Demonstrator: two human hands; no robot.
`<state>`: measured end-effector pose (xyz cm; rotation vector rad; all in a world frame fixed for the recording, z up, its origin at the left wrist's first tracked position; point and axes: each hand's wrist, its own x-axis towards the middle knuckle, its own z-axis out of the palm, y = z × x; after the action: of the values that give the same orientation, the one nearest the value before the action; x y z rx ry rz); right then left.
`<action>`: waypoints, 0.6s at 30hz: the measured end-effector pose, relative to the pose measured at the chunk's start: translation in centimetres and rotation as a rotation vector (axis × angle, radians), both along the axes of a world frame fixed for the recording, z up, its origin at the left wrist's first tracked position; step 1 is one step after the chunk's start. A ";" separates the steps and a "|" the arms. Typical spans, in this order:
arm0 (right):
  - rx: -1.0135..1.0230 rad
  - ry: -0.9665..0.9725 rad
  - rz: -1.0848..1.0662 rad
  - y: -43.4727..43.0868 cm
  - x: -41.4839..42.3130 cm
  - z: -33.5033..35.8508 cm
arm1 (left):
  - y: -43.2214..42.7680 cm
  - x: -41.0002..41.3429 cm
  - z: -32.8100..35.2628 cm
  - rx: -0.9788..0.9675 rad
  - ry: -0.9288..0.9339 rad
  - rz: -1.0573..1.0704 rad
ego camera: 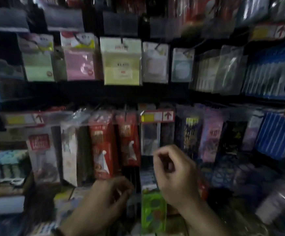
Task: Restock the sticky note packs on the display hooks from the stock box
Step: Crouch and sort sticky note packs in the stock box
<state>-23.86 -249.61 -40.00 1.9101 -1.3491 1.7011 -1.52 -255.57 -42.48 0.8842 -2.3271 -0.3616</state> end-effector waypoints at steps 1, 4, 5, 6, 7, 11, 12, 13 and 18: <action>0.041 -0.008 0.011 0.3 -0.1 -2.8 | 0.0 0.1 -2.7 0.049 -0.024 -0.011; 0.230 -0.039 -0.008 0.8 -1.1 -12.1 | 0.1 0.4 -10.6 0.196 -0.111 -0.009; 0.333 -0.075 -0.011 0.9 -1.5 -15.4 | 0.0 0.7 -13.3 0.235 -0.138 0.012; 0.457 -0.129 -0.014 1.0 -2.0 -18.9 | -0.2 1.1 -16.3 0.271 -0.167 0.037; 0.582 -0.187 -0.020 1.1 -2.4 -22.2 | -0.3 1.5 -19.1 0.302 -0.202 0.060; 0.968 -0.299 -0.174 1.2 -4.6 -34.5 | -1.1 1.6 -28.9 0.441 -0.366 0.111; 1.091 -0.299 -0.189 1.0 -5.1 -37.3 | -1.4 1.2 -30.8 0.465 -0.388 0.108; 1.221 -0.290 -0.202 0.7 -5.4 -39.9 | -1.7 0.7 -32.3 0.483 -0.404 0.101; 1.519 -0.203 -0.248 -2.6 -5.7 -48.5 | -2.5 -2.2 -39.1 0.623 -0.346 0.153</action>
<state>-29.58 -252.23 -88.48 1.8222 -3.3162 0.5915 -3.70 -258.03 -81.57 1.5113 -2.4639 -0.9654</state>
